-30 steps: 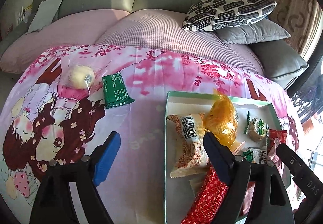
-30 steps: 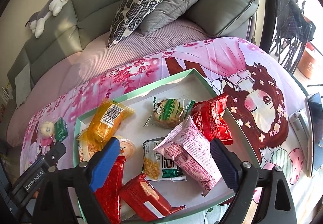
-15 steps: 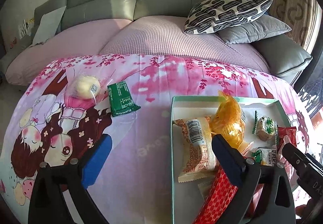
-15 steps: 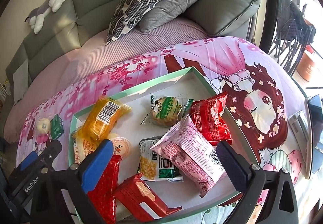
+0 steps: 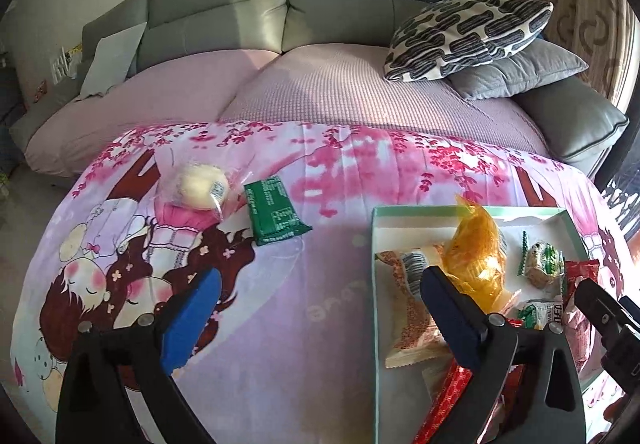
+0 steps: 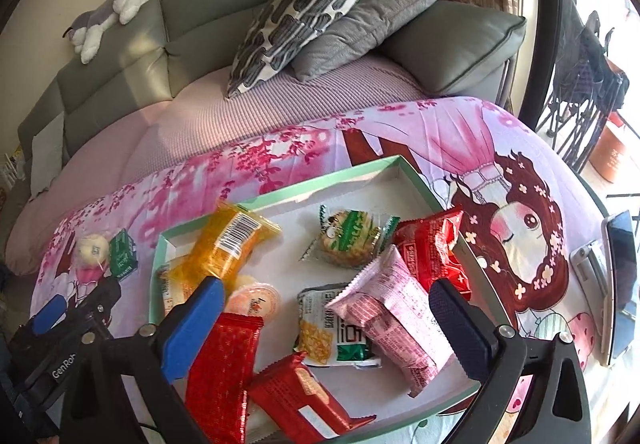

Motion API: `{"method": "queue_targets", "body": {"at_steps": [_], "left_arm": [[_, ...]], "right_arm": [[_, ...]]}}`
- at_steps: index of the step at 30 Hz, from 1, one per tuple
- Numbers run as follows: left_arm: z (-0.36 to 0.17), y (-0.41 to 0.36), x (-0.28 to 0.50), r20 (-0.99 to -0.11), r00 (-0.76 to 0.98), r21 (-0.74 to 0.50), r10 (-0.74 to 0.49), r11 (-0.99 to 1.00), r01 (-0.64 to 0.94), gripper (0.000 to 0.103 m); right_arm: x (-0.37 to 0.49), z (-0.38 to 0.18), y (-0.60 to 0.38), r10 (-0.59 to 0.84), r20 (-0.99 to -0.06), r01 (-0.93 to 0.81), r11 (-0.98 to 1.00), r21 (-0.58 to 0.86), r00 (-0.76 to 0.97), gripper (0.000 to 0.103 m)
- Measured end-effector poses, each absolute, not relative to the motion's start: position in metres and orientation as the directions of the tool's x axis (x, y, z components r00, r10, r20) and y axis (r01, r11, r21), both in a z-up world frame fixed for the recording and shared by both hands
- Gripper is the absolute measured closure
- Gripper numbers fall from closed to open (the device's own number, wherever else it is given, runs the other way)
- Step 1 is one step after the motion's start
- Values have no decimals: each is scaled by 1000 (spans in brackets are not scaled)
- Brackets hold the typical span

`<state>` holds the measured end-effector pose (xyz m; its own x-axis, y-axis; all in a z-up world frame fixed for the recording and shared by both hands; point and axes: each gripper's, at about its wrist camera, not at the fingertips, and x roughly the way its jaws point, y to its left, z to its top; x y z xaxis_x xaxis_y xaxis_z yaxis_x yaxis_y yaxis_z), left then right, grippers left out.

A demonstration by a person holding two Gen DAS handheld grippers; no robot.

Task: Organize snacks
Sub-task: 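Withdraw both open tools from the tray toward the bun and green packet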

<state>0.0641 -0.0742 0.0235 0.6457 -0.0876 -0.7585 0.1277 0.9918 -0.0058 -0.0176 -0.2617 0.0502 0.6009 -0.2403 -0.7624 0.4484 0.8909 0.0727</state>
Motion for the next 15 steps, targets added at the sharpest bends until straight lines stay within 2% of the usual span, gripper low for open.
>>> {"method": "queue_targets", "body": {"at_steps": [15], "left_arm": [[31, 7, 76, -752, 657, 1, 54, 997, -81, 3]], "right_arm": [[0, 52, -203, -176, -742, 312, 949, 47, 647, 0]]}}
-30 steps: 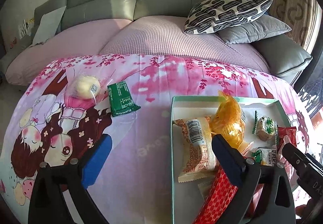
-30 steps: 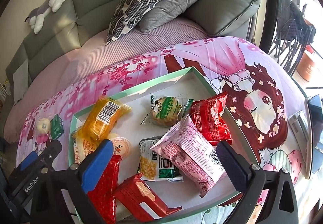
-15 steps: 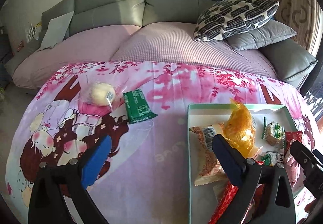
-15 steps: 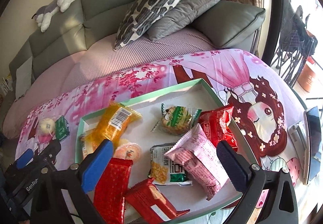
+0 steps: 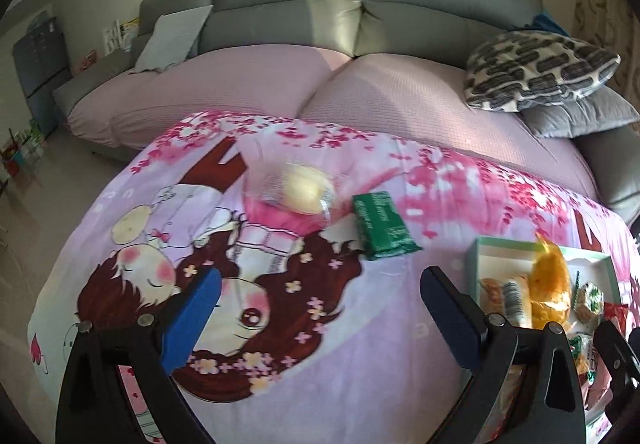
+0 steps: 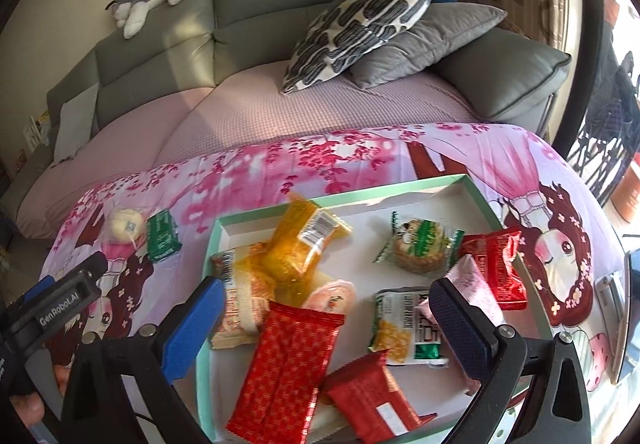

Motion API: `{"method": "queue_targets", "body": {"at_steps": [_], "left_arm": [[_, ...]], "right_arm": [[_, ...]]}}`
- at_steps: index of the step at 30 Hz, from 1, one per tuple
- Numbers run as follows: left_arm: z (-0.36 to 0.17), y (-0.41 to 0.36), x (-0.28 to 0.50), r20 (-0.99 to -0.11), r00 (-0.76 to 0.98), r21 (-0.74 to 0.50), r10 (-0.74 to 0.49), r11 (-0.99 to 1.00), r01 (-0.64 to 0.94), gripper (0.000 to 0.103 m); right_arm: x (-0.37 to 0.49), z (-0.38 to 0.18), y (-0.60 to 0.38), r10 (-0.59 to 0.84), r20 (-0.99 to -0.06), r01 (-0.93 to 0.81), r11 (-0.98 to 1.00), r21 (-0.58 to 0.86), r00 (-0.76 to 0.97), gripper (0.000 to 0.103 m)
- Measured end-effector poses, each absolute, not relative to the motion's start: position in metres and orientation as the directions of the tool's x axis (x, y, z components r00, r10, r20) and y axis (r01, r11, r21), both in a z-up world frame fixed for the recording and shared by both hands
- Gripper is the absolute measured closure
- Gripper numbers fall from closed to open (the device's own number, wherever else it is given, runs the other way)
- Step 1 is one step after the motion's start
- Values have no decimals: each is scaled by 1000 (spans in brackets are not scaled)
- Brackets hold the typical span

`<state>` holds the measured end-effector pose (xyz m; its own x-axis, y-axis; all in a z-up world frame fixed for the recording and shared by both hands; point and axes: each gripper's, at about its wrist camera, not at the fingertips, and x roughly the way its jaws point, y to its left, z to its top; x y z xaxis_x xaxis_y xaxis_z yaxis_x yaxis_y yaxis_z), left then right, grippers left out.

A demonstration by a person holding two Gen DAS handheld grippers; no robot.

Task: Organize snacks
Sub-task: 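Withdraw both open tools from the tray toward the bun and green packet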

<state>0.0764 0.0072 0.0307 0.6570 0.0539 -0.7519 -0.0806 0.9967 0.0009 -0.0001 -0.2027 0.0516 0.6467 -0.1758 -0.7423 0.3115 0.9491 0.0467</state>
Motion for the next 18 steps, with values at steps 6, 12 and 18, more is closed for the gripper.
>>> {"method": "queue_targets", "body": {"at_steps": [6, 12, 18], "left_arm": [[33, 29, 77, -749, 657, 8, 83, 993, -116, 3], [34, 44, 78, -747, 657, 18, 101, 991, -132, 3], [31, 59, 80, -752, 649, 16, 114, 988, -154, 3]], "right_arm": [[8, 49, -176, -134, -744, 257, 965, 53, 654, 0], [16, 45, -152, -97, -751, 212, 975, 59, 654, 0], [23, 38, -132, -76, -765, 177, 983, 51, 640, 0]]}}
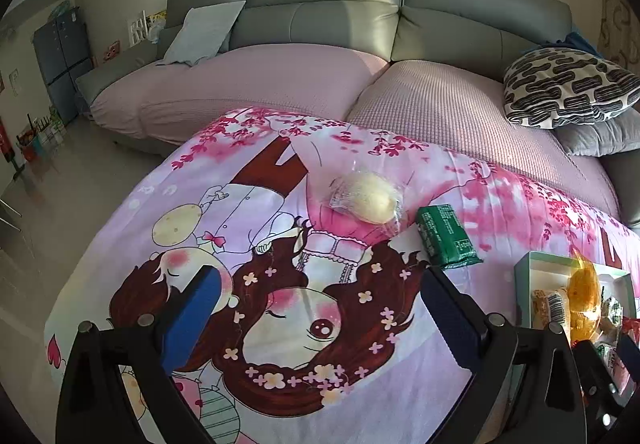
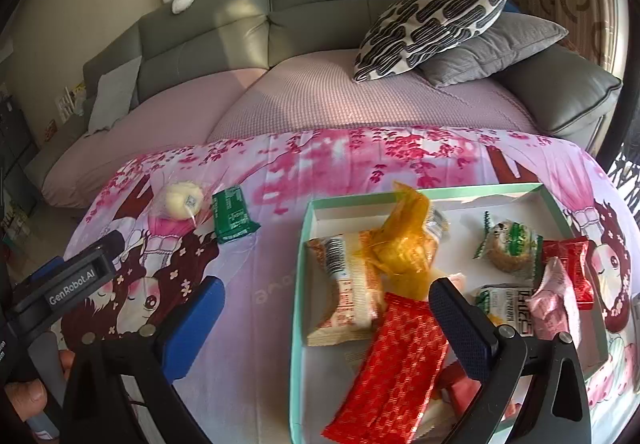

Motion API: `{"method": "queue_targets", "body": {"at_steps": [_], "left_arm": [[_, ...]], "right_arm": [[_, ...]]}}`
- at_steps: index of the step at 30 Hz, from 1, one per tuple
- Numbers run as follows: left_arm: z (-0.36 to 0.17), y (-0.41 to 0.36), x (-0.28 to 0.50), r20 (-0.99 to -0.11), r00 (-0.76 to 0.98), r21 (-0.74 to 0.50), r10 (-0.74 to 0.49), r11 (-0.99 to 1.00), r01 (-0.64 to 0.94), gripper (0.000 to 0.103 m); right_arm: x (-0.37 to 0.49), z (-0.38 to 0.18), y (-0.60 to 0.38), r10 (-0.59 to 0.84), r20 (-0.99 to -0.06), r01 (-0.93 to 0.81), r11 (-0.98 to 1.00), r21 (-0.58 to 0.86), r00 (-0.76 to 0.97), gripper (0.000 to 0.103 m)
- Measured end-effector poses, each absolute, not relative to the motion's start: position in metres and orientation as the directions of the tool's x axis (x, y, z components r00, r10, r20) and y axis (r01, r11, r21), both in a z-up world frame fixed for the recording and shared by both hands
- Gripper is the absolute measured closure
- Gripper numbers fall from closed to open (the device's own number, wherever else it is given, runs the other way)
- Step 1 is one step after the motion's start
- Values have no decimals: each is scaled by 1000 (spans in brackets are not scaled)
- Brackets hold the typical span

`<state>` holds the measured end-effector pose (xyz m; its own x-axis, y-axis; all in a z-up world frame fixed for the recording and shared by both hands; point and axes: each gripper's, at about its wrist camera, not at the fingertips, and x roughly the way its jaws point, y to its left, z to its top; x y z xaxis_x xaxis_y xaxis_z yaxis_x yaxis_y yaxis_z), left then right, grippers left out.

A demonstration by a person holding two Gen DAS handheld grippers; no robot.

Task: Organize snacks
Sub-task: 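Withdraw both open tools from the tray toward the bun and green packet, then grasp the wrapped round bun with the left tool while the right tool grasps the green packet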

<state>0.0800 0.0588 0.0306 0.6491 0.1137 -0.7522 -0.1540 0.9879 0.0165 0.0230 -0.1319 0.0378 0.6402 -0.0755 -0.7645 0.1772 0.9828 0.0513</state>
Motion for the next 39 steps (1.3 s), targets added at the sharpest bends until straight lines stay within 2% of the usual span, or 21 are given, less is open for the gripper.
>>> {"method": "queue_targets", "body": {"at_steps": [22, 34, 39], "left_arm": [[11, 81, 120, -798, 600, -21, 66, 990, -137, 3], [5, 79, 146, -815, 579, -74, -9, 993, -88, 3], [6, 77, 167, -815, 575, -113, -70, 993, -39, 3]], "right_arm": [[59, 13, -104, -59, -804, 146, 989, 35, 592, 0], [82, 1, -90, -51, -817, 95, 996, 4, 575, 0], [102, 0, -77, -6, -814, 42, 999, 23, 581, 7]]}}
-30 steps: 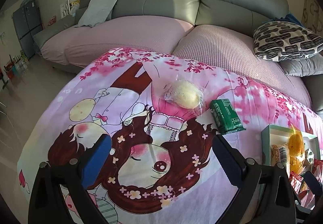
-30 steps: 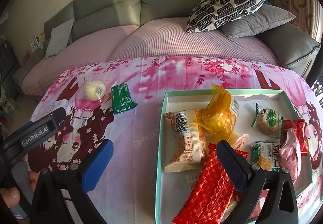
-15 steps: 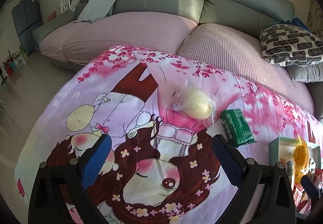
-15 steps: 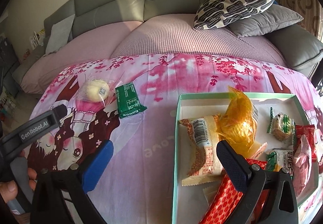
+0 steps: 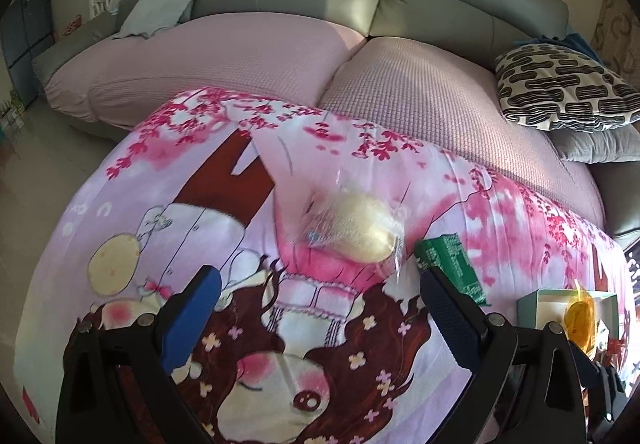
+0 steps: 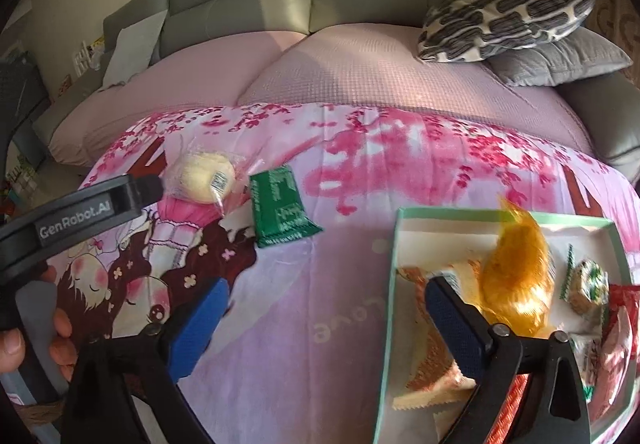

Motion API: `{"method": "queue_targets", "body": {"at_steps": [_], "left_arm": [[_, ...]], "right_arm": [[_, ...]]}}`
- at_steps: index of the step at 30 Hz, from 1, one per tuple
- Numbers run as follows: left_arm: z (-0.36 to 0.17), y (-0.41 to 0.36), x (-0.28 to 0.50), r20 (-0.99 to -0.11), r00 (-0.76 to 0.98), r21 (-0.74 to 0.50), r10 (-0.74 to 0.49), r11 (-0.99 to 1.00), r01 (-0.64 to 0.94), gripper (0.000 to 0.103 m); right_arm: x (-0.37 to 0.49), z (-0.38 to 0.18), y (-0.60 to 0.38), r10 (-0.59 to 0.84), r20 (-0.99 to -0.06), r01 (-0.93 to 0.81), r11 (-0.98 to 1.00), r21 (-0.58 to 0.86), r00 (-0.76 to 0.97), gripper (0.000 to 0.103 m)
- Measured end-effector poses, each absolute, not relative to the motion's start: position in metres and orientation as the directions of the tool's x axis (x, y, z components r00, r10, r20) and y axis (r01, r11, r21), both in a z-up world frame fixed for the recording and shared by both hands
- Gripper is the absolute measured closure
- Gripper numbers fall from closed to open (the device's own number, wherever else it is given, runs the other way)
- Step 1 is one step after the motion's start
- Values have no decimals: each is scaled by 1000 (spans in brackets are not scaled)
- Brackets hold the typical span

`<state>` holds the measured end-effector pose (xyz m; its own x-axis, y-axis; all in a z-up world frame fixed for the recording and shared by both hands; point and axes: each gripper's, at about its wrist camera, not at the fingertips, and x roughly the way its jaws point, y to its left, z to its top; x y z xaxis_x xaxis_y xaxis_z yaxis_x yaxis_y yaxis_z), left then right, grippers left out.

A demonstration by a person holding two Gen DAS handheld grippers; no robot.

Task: Organize snacks
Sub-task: 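Grasp the wrapped round bun with the left tool while the right tool grasps the green packet, then carry the bun with the left tool into the tray while the right tool carries the green packet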

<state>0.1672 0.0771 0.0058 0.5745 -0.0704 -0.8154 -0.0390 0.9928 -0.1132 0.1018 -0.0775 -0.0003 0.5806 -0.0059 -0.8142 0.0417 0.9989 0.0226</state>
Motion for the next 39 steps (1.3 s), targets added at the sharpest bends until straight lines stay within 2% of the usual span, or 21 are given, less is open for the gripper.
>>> {"method": "queue_targets", "body": {"at_steps": [5, 8, 9, 11, 14, 17, 20, 23, 26, 31, 36, 39], "left_arm": [[-8, 71, 199, -839, 532, -128, -115, 992, 11, 3], [-21, 67, 216, -857, 492, -156, -152, 987, 33, 4], [-25, 66, 220, -864, 478, -161, -159, 986, 36, 4], [-32, 64, 227, -870, 465, -164, -163, 986, 39, 13], [-41, 63, 234, -880, 441, -180, -178, 983, 37, 20], [-46, 63, 238, -879, 434, -204, -199, 978, 37, 25], [-48, 63, 239, -871, 435, -234, -228, 971, 41, 36], [-47, 65, 237, -859, 444, -268, -256, 963, 36, 46], [-39, 63, 227, -850, 465, -266, -248, 964, 27, 49], [-6, 55, 191, -793, 524, -334, -311, 941, 52, 49], [22, 22, 147, -740, 539, -395, -403, 908, 137, 49], [30, -7, 124, -724, 514, -421, -460, 885, 199, 48]], "right_arm": [[137, -13, -64, 21, -828, 3, 1000, 27, 560, 18], [158, -24, -58, 24, -841, -15, 1000, 19, 540, 19], [163, -28, -57, 26, -845, -19, 1000, 19, 534, 22], [172, -37, -55, 18, -854, -22, 1000, 8, 519, 29], [182, -46, -57, 8, -862, -17, 1000, -1, 507, 38], [188, -51, -61, 63, -868, -27, 998, 57, 493, 50], [188, -51, -63, 89, -863, -28, 996, 86, 497, 60], [180, -46, -66, 109, -856, -27, 993, 111, 506, 61], [164, -34, -72, 132, -840, -22, 990, 142, 527, 61], [122, -1, -91, 142, -796, 15, 982, 187, 588, 61], [71, 32, -129, 66, -770, 111, 978, 176, 634, 61], [40, 47, -162, -45, -767, 209, 971, 118, 641, 61]]}}
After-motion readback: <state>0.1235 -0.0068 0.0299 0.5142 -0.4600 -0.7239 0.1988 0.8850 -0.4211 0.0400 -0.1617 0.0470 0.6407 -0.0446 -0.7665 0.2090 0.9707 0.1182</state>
